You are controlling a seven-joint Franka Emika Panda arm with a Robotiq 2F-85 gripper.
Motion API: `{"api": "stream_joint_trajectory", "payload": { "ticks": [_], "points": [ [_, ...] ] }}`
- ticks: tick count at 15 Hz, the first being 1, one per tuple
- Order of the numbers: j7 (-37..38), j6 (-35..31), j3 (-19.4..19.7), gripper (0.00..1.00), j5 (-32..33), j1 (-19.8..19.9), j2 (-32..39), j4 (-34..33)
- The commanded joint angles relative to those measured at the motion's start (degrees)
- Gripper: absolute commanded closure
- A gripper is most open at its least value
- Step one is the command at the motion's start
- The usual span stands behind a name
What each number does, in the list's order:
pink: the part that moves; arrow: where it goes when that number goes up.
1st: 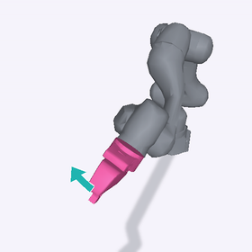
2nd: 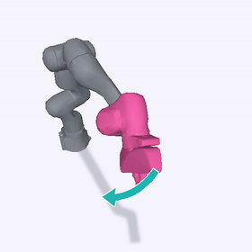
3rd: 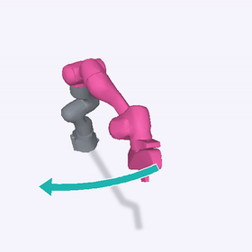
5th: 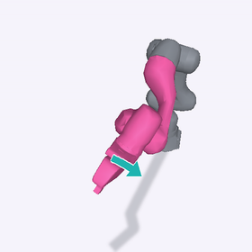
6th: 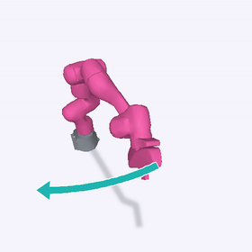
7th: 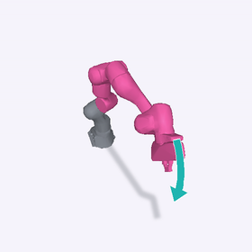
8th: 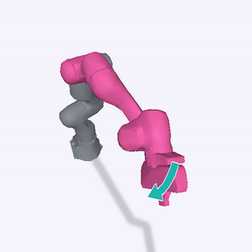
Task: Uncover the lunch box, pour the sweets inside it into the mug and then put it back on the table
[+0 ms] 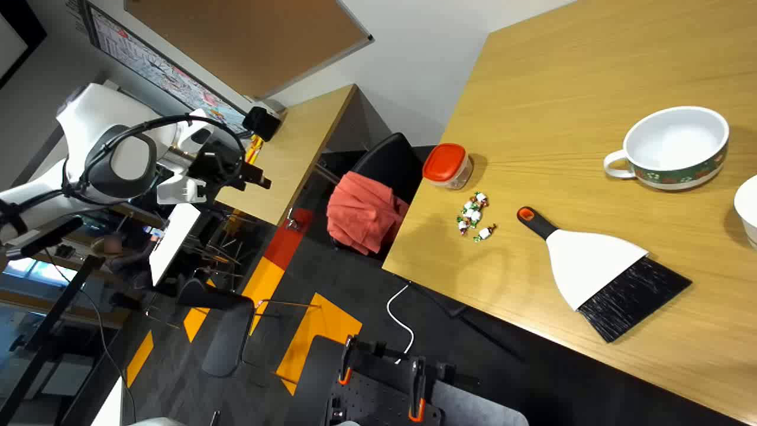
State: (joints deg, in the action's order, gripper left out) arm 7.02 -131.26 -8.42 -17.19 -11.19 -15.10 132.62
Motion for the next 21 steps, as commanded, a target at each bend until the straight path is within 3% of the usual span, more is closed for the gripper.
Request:
{"api": "stream_joint_trajectory", "payload": {
  "ticks": [1, 11, 21],
  "points": [
    [0.0, 0.2, -0.2, 0.0, 0.0, 0.3, 0.0, -0.1],
    [0.9, -1.3, 0.0, 0.0, 1.0, 1.4, 0.7, -0.4],
    [4.6, -10.6, 2.3, 0.0, 8.3, 7.8, 5.6, -0.4]
  ]
}}
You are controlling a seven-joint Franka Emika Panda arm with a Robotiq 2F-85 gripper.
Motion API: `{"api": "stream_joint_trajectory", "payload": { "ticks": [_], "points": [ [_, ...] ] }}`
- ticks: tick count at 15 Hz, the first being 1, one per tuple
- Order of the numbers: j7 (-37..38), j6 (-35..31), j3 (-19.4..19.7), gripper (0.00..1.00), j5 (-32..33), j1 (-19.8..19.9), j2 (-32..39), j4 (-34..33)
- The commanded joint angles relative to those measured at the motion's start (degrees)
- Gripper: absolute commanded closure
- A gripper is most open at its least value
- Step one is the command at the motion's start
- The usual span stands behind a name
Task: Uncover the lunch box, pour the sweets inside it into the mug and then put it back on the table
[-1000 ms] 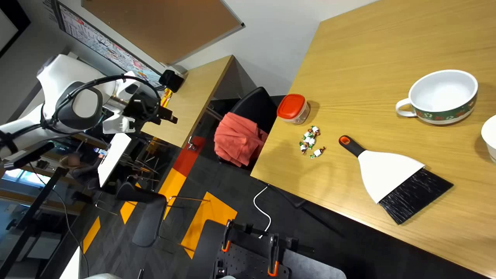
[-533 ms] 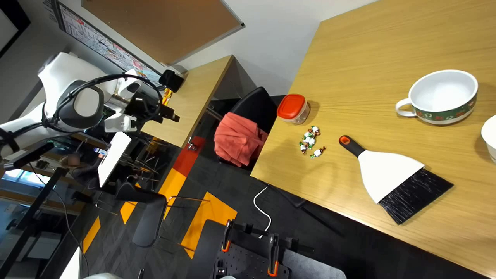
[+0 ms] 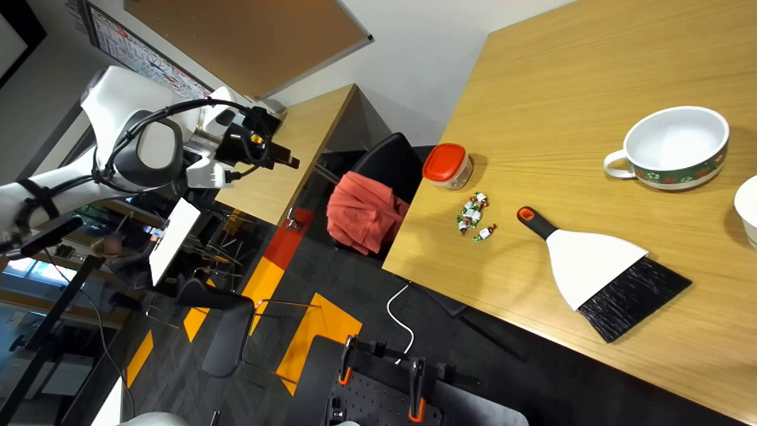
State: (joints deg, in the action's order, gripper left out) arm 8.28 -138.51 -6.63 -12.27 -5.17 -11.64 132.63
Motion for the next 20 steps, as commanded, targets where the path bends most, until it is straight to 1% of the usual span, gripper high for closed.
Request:
{"api": "stream_joint_trajectory", "payload": {
  "ticks": [1, 4, 9, 14, 18, 20],
  "points": [
    [4.1, -4.5, 1.1, 0.0, 4.6, 2.5, 3.0, -0.5],
    [3.5, -6.3, 3.5, 0.0, 4.8, 4.2, 5.1, -1.2],
    [-1.6, -6.0, 8.5, 0.0, -1.7, 5.9, 8.1, -2.8],
    [-11.9, -4.8, 12.1, 0.0, -12.6, 7.6, 10.9, -4.8],
    [-19.4, -2.1, 13.4, 0.0, -17.5, 9.7, 13.8, -6.6],
    [-21.2, 0.9, 13.7, 0.0, -17.7, 10.9, 15.0, -7.4]
  ]
}}
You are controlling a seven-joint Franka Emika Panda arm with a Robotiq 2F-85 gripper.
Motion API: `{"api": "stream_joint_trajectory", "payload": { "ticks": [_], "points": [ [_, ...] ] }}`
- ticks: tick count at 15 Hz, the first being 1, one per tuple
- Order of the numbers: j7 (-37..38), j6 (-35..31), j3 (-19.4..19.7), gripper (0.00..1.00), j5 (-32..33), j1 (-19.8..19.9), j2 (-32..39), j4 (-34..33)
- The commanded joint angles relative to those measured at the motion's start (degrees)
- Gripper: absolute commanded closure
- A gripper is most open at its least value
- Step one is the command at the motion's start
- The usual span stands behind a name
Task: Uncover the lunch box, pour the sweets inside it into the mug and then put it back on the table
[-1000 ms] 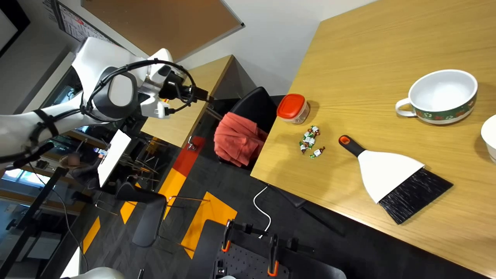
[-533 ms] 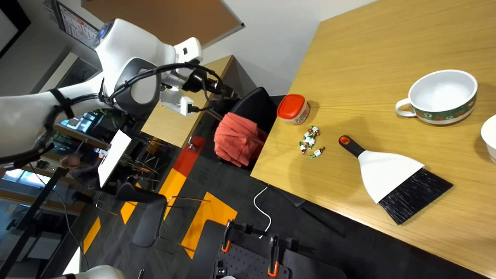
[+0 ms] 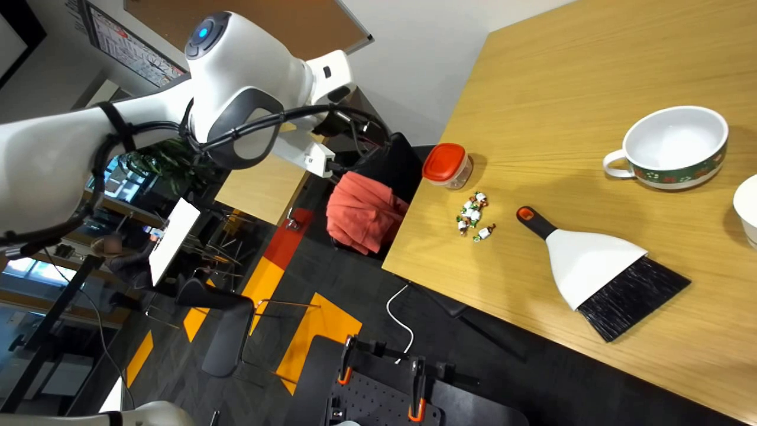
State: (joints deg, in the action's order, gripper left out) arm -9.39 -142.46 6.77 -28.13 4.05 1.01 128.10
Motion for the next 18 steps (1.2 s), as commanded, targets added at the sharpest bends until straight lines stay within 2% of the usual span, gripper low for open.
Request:
{"api": "stream_joint_trajectory", "payload": {
  "ticks": [1, 7, 10, 18],
  "points": [
    [-1.0, 1.1, -0.5, 0.0, -0.2, 1.2, 0.7, -0.4],
    [-1.8, 2.7, -0.4, 0.0, -0.2, 2.1, 2.1, -1.5],
    [-3.6, 3.1, -0.4, 0.0, -1.9, 2.5, 5.1, -3.9],
    [-4.3, 4.5, -1.8, 0.0, -1.8, 6.8, 20.1, -14.9]
  ]
}}
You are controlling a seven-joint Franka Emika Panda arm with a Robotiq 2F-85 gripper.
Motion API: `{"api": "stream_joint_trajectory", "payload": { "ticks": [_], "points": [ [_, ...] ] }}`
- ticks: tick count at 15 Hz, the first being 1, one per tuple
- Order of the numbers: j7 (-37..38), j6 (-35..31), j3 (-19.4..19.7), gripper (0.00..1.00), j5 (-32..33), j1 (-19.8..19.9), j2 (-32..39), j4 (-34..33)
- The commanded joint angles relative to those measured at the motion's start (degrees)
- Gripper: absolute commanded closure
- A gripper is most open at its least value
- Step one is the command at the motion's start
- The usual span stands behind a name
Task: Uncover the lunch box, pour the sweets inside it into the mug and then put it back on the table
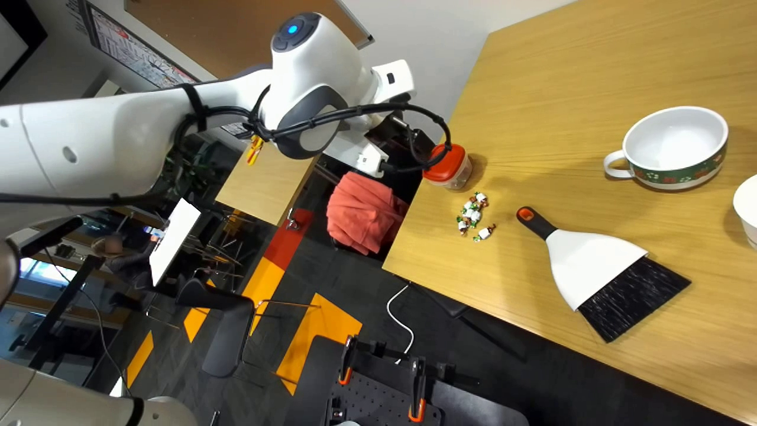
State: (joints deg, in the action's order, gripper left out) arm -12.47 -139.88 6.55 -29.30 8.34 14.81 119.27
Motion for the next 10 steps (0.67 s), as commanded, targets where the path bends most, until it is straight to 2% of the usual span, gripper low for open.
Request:
{"api": "stream_joint_trajectory", "payload": {
  "ticks": [1, 7, 8, 9, 10],
  "points": [
    [-0.6, 2.1, -1.9, 0.0, 0.0, 3.1, 8.3, -7.5],
    [0.8, 0.7, -4.3, 0.0, 3.4, 4.7, 16.1, -13.2],
    [3.4, -0.2, -3.7, 0.0, 4.5, 4.0, 16.8, -13.6],
    [1.3, -0.3, -4.6, 0.0, 3.6, 5.0, 15.2, -11.2],
    [1.5, -0.3, -4.7, 0.0, 3.9, 5.1, 15.8, -11.6]
  ]
}}
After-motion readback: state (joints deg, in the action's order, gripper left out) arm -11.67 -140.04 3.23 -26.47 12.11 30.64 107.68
